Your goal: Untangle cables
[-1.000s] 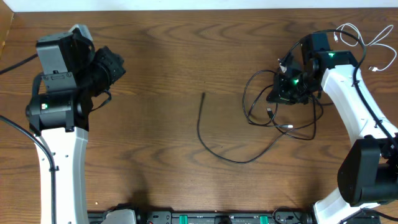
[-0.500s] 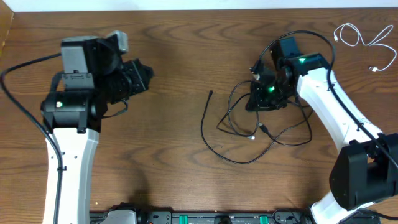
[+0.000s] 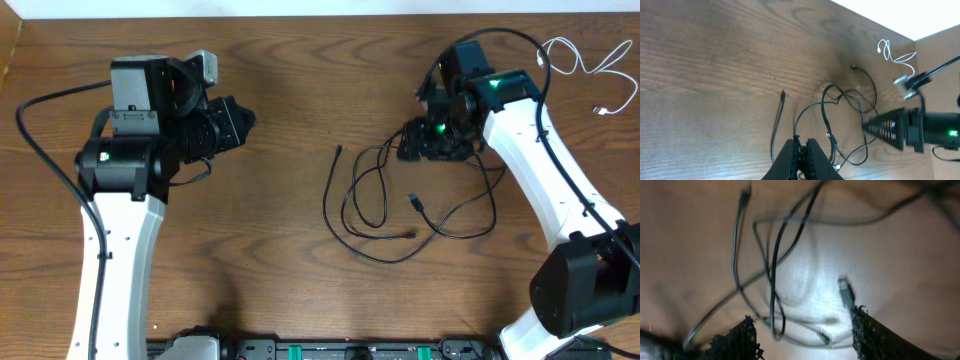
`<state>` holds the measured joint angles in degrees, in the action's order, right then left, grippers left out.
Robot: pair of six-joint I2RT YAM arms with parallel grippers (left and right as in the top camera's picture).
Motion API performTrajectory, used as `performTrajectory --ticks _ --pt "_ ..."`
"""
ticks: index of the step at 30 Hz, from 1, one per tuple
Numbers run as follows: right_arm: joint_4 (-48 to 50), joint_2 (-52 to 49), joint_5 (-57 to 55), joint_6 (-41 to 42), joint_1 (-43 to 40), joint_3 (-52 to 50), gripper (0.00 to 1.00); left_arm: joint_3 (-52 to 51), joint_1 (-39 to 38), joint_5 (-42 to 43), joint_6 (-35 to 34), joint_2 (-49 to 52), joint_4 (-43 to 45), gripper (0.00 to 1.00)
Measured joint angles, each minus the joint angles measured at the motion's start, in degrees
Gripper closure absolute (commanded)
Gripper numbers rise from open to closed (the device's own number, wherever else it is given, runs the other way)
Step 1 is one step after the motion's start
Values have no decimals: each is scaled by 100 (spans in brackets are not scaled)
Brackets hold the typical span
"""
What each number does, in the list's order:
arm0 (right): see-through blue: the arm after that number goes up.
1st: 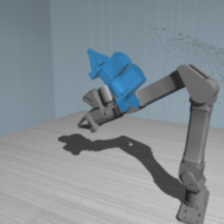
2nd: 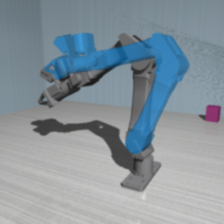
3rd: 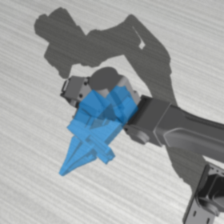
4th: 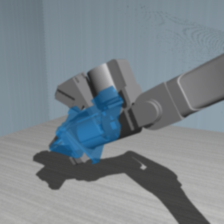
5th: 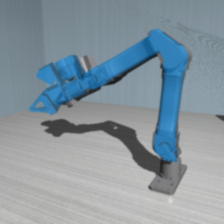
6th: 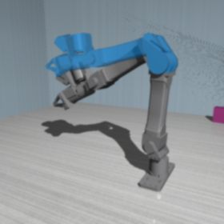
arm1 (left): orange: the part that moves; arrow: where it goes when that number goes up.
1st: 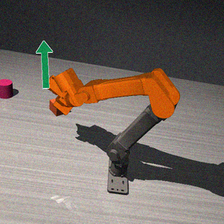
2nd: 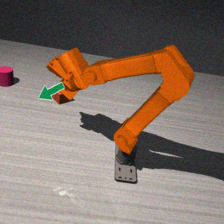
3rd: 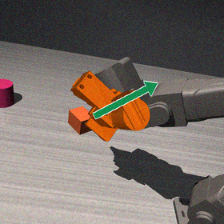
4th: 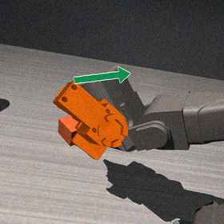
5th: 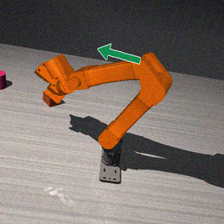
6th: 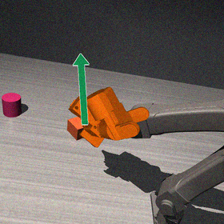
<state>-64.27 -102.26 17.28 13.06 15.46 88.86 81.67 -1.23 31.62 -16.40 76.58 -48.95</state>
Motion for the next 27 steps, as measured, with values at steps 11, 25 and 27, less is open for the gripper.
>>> performTrajectory --ticks 11,25,27 --pt "1246 -238 -424 791 11 -46 53 0 -2 0 0 284 -87 92" --pt "1753 -1742 -514 -2240 0 -68 51 0 -2 0 20 284 -98 92" --pt "1847 -1856 -518 -2430 0 -90 53 0 -2 0 20 284 -98 92"
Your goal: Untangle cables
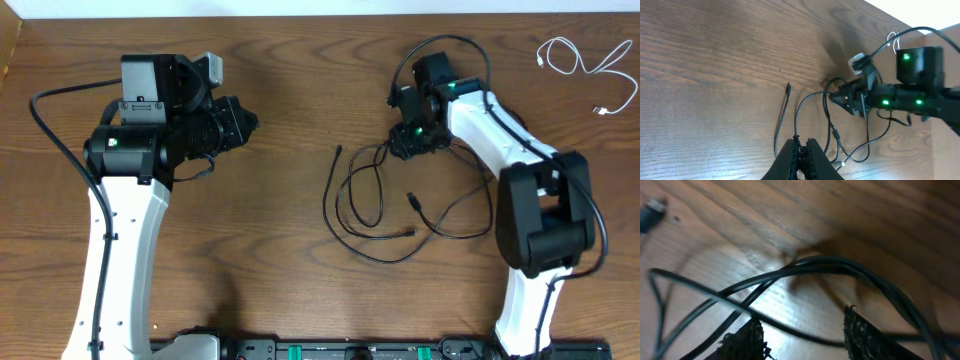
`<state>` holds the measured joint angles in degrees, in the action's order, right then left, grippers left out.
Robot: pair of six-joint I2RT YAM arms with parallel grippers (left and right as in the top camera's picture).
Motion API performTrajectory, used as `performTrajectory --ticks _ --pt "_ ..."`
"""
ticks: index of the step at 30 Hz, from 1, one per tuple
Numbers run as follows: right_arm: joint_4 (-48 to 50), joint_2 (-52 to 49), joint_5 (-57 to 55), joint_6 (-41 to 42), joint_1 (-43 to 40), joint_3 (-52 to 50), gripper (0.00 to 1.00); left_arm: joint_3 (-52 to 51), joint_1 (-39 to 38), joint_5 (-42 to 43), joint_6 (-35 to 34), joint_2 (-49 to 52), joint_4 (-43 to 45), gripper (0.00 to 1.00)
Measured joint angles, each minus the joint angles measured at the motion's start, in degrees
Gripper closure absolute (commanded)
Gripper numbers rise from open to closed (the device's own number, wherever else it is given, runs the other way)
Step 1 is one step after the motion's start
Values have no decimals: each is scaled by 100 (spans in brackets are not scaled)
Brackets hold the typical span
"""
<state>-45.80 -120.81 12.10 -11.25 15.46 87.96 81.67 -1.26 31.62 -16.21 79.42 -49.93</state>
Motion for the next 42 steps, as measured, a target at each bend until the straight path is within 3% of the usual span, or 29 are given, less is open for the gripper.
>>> performTrajectory --ticks 7,10,17,22,30,42 --pt "17 -68 2 -269 0 -4 63 0 0 0 0 0 0 92" --pt "-57 -68 17 -341 0 -4 99 0 0 0 0 0 0 92" --pt "-699 -63 155 -155 0 190 99 0 0 2 0 0 0 92" --pt "-1200 234 446 179 0 986 99 0 0 0 0 0 -2 92" --pt "-1296 2020 975 1043 0 2177 99 0 0 0 0 0 -2 92" --pt "-1003 3681 1154 2310 -59 2310 99 0 0 2 0 0 -2 92"
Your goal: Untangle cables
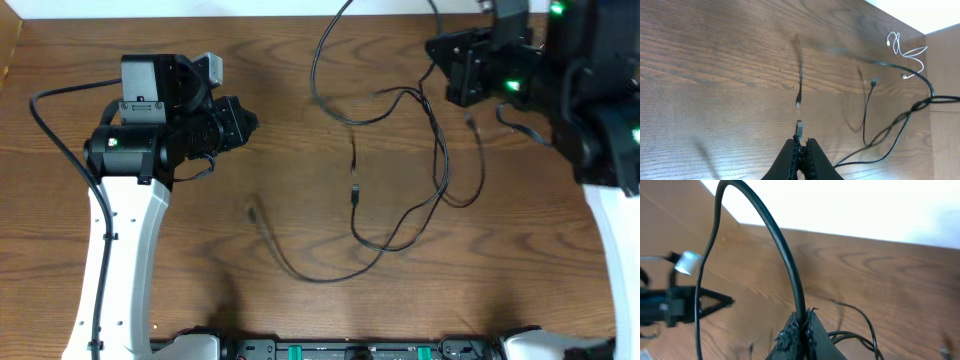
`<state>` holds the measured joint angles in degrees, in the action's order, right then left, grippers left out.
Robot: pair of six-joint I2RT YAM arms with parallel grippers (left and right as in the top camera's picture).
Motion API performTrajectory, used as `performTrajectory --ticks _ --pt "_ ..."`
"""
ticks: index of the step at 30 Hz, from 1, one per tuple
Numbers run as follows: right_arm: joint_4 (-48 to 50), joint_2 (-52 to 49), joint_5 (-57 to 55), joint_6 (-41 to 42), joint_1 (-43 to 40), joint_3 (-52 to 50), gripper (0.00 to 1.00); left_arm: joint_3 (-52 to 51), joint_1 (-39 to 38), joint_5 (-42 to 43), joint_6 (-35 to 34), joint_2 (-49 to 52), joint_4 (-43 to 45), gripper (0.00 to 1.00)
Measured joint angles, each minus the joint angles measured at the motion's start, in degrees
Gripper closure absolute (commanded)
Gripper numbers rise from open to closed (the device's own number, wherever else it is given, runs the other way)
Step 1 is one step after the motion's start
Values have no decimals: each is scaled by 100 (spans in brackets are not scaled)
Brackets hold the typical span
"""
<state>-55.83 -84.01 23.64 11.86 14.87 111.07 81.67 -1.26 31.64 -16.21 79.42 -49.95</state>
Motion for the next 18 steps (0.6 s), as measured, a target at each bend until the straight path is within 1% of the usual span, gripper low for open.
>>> performTrajectory --ticks 3,5,6,7,9,11,16,18 --pt "-7 236 -2 184 -120 0 99 0 2 227 160 0 83 91" --pt "-44 321 -2 249 -184 2 99 0 2 673 415 0 243 83" --pt "-94 345 -2 278 -208 7 99 0 0 929 542 0 321 76" --pt "-162 350 -2 297 -236 11 99 -2 0 1215 682 0 400 71" --pt "-262 334 -4 323 -251 11 99 -2 -7 1733 914 -2 522 65" --pt "-326 291 -4 341 -256 11 99 -2 -33 2114 1078 -2 566 62" --pt "-358 216 -4 367 -256 11 99 -2 -236 2474 1255 0 568 54" --pt "-358 210 -4 367 -256 11 99 -2 -400 2490 1307 -2 566 50"
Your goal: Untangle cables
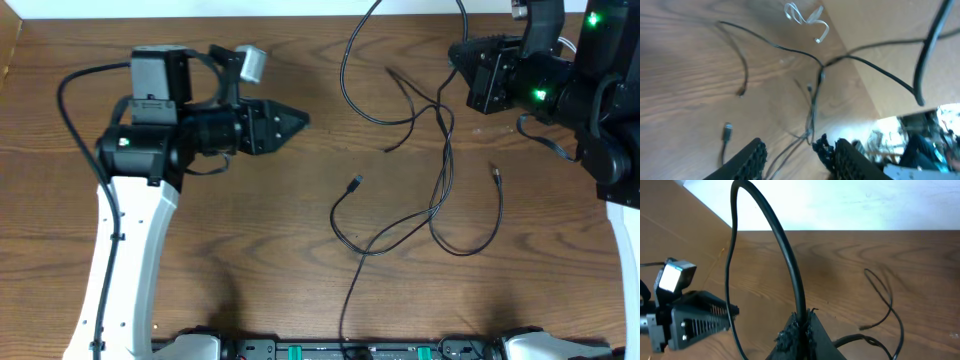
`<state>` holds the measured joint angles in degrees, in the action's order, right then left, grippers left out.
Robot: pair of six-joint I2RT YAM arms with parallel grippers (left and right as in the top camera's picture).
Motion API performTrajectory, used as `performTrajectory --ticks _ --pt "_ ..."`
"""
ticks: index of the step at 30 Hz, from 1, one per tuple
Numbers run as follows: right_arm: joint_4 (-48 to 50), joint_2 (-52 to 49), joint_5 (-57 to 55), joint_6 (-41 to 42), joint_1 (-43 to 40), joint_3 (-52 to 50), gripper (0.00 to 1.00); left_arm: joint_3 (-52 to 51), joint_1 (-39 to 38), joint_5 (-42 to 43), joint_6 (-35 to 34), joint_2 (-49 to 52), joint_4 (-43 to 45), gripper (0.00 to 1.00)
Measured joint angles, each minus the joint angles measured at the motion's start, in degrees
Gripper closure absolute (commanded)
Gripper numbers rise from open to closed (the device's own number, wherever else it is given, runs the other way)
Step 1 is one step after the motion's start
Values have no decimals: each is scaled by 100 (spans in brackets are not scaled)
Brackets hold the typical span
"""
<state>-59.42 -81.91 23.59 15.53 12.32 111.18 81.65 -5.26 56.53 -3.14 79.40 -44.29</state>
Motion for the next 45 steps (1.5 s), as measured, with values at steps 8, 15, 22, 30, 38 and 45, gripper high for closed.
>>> performTrajectory --ticks 8,15,22,30,38,45 --pt "-42 -11 0 2 0 0 99 -9 -973 -334 46 48 195 32" --pt "-90 -11 0 2 0 0 99 -57 -1373 -439 -354 188 1202 21" --pt "-125 -11 0 0 0 0 99 -70 -1373 -457 -1185 188 2503 20" --pt "-157 -17 0 0 0 0 99 -70 -1373 -459 -1711 188 3036 24" --pt "-223 -105 0 0 0 0 99 -70 -1373 -459 -2050 188 3515 33" --pt "-249 -181 0 0 0 0 99 -70 -1373 -463 -2238 188 3689 64"
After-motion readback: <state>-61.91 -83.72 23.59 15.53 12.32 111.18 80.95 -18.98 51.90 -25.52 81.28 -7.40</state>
